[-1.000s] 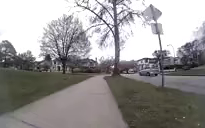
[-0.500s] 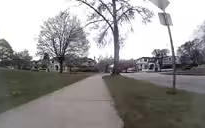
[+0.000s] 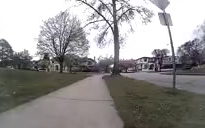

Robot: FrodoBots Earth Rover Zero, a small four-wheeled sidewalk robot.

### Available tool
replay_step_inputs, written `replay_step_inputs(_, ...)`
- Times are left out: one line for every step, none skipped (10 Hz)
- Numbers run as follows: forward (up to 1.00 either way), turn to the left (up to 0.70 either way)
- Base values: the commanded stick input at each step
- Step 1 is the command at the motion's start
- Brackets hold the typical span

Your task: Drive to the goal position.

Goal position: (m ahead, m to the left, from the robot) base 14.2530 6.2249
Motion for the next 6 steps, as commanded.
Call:
replay_step_inputs(0.85, 0.00)
replay_step_inputs(0.85, 0.00)
replay_step_inputs(0.85, 0.00)
replay_step_inputs(0.85, 0.00)
replay_step_inputs(0.85, 0.00)
replay_step_inputs(0.85, 0.00)
